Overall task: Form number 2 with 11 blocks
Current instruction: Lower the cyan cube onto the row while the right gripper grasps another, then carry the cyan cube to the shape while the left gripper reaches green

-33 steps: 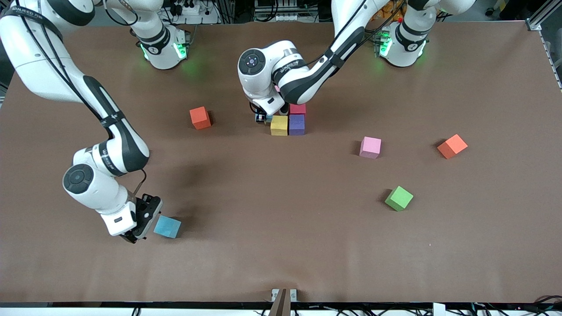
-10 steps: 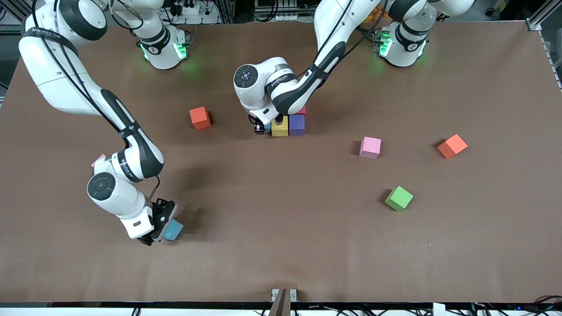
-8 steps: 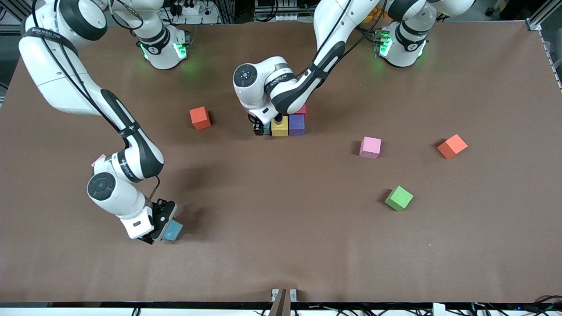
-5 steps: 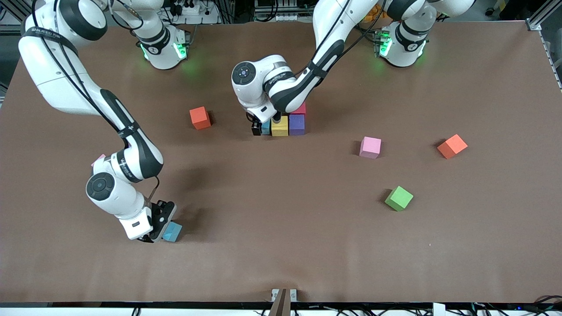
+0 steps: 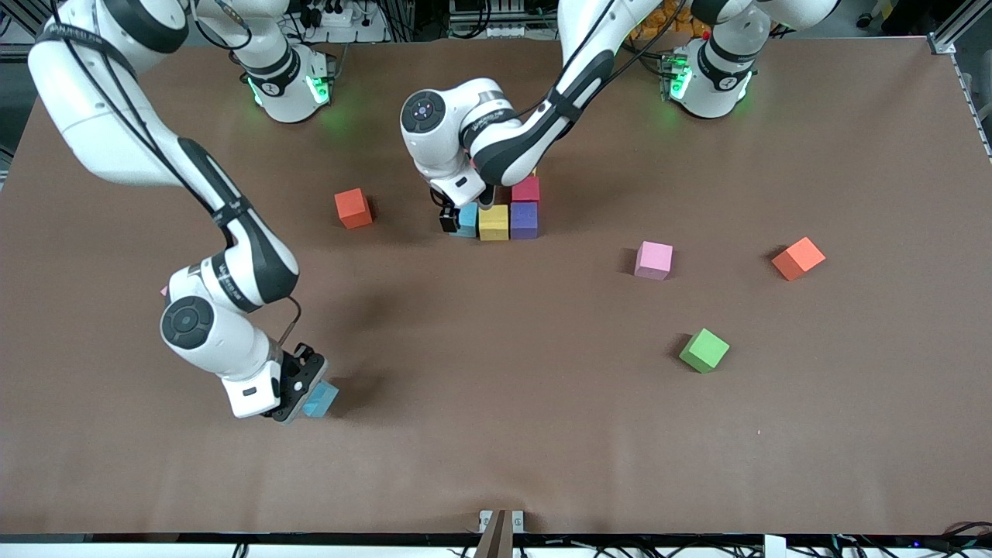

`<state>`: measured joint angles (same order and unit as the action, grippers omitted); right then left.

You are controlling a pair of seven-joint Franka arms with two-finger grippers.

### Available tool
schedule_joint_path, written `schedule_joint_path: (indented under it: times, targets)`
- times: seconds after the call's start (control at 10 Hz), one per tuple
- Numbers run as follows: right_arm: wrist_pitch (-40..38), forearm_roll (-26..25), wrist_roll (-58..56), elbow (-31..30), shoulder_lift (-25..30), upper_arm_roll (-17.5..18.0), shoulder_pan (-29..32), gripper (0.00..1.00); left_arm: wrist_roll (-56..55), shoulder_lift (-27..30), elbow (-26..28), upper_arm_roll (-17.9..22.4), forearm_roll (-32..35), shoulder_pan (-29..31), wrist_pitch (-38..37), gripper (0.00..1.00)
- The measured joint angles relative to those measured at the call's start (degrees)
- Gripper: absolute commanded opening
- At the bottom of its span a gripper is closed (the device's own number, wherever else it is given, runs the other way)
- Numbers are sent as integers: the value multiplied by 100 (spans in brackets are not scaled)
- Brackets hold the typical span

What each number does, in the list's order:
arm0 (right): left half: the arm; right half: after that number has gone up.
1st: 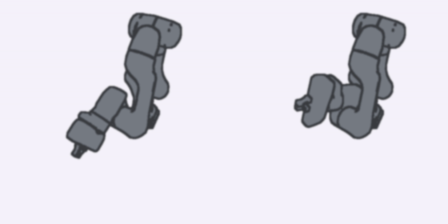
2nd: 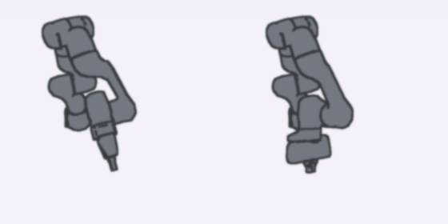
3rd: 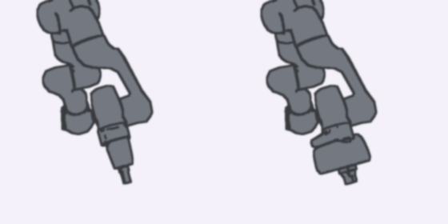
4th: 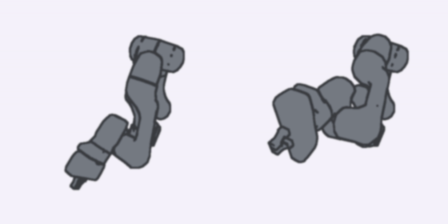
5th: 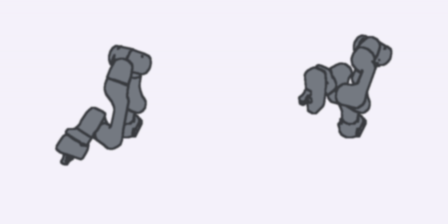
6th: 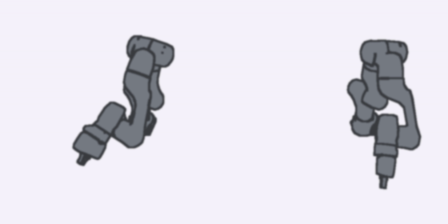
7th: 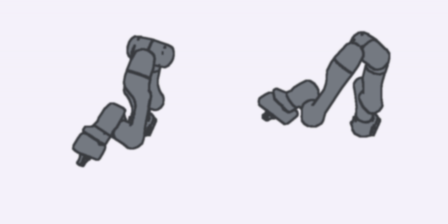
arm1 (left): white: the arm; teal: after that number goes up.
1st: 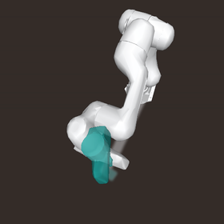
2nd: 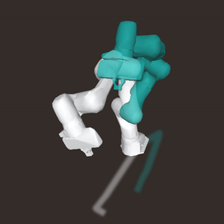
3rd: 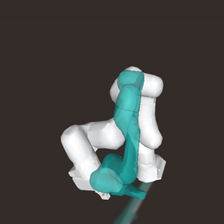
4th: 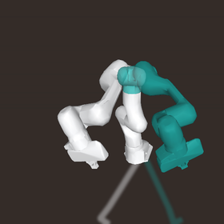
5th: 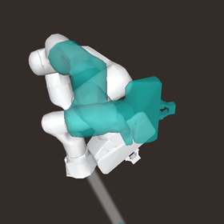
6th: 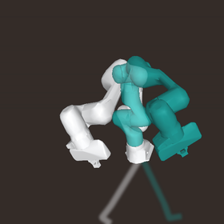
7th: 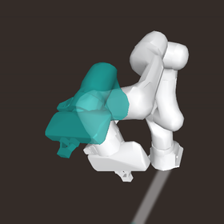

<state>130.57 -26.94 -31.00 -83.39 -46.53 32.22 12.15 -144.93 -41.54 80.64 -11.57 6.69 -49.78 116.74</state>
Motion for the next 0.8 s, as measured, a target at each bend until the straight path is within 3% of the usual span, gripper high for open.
schedule_joint_path:
  times: [0.5, 0.8]
  targets:
    - [229, -3, 2807, -1305, 874, 306, -141, 32, 1632, 404, 181, 61, 15, 1781, -341, 100]
    - [376, -3, 5137, -1899, 1317, 343, -808, 32, 2714, 1030, 1002, 46, 16, 2617, -223, 100]
